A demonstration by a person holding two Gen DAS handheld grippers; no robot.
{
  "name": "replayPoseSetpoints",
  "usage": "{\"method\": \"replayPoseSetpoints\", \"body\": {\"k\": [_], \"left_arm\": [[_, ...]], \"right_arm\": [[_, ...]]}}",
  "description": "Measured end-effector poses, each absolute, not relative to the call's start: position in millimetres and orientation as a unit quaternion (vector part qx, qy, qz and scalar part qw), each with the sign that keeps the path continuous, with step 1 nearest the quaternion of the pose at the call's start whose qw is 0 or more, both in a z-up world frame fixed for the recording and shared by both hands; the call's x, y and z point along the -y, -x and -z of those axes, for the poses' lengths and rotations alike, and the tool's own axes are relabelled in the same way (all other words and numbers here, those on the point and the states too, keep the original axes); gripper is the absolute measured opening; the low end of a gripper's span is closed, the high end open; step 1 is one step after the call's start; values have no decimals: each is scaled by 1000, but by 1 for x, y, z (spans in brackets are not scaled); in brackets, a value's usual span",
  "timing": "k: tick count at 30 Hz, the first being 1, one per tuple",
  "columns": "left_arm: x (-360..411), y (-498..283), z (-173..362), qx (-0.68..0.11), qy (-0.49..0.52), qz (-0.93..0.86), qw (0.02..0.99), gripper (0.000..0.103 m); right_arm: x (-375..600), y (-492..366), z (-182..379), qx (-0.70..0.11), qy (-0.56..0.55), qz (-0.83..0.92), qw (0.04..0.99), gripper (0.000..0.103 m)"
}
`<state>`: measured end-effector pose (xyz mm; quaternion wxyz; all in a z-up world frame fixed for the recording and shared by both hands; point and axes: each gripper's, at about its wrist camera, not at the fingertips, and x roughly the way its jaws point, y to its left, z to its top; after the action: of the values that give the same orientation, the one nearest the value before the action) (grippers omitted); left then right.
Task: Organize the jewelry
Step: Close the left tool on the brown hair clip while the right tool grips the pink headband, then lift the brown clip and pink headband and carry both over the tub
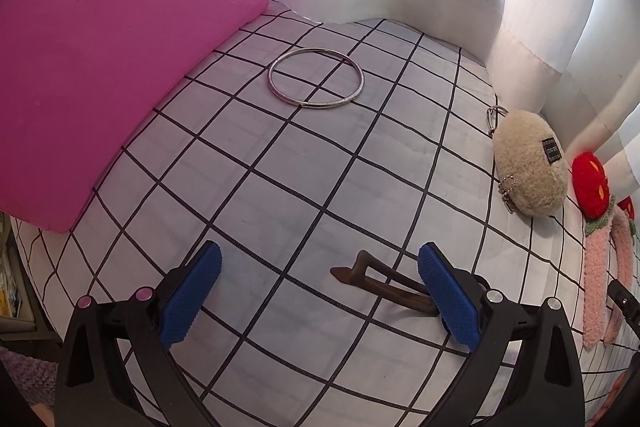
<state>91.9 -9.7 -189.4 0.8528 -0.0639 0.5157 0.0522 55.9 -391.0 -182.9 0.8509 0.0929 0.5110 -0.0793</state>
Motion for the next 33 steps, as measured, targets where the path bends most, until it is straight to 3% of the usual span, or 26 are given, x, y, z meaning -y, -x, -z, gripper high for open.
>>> {"method": "replayPoseSetpoints", "body": {"k": [13,15,18,20,21,23,26,27,33], "left_arm": [[24,-82,194,-501,57,-91,859,97],[23,-81,193,-499,57,-91,860,93],[20,-72,188,-492,59,-94,864,74],[18,-65,185,-487,59,-93,866,55],[18,-63,184,-486,58,-93,867,51],[15,-60,183,-484,59,-92,868,29],[13,-57,182,-485,64,-85,868,13],[13,-55,181,-486,67,-82,868,13],[8,-48,174,-479,86,-70,871,12]], "right_arm": [[379,-74,194,-490,-54,87,866,81],[377,-73,195,-486,-52,85,868,81],[372,-66,197,-481,-52,81,872,79],[369,-55,196,-475,-46,75,876,71],[366,-54,195,-473,-42,72,877,64],[362,-48,193,-469,-41,70,879,55],[361,-44,191,-466,-42,73,881,30],[363,-42,190,-466,-45,75,881,13],[372,-29,185,-449,-85,64,887,11]]}}
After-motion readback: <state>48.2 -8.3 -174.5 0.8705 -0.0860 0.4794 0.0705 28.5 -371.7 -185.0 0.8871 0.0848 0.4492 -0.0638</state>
